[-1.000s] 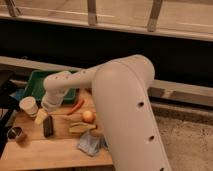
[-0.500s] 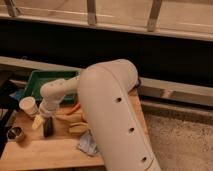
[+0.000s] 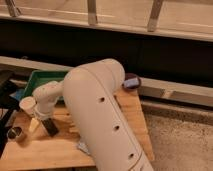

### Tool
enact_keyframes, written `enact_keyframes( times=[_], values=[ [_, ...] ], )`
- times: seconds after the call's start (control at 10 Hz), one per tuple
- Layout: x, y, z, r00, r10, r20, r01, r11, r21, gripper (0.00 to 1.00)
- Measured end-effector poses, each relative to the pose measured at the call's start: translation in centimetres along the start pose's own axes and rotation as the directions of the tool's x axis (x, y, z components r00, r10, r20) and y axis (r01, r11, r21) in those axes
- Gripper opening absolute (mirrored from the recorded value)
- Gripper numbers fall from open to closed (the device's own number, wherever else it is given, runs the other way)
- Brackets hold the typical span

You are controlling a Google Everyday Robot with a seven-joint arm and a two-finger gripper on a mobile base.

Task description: Place eraser in red bowl

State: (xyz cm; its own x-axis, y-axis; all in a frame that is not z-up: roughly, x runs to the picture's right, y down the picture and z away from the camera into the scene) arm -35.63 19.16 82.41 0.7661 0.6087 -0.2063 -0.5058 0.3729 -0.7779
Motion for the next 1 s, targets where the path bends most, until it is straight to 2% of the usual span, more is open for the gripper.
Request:
enact_keyframes(
  times=[0.1,0.2,0.3,0.4,0.7,0.9,1.0],
  values=[
    [-0.03,0.01,0.45,1.000,0.014,-0.001,-0.014,1.000,-0.006,0.80],
    [0.00,-0.11,0.58,1.000,0.013,0.000,-0.013,1.000,-0.005,0.74],
    [0.06,-0.32,0.33,1.000,0.010,0.000,-0.010,1.000,0.000,0.66],
    [0.20,-0.67,-0.08,1.000,0.014,-0.001,-0.014,1.000,0.003,0.52],
    [0.42,-0.48,-0.06,1.000,0.016,-0.009,-0.016,1.000,0.000,0.25],
    [0.25,-0.56,-0.13,1.000,0.013,0.028,-0.013,1.000,-0.003,0.05],
    [0.19,-0.71,-0.32,0.999,0.010,0.039,-0.010,1.000,-0.007,0.01]
  ],
)
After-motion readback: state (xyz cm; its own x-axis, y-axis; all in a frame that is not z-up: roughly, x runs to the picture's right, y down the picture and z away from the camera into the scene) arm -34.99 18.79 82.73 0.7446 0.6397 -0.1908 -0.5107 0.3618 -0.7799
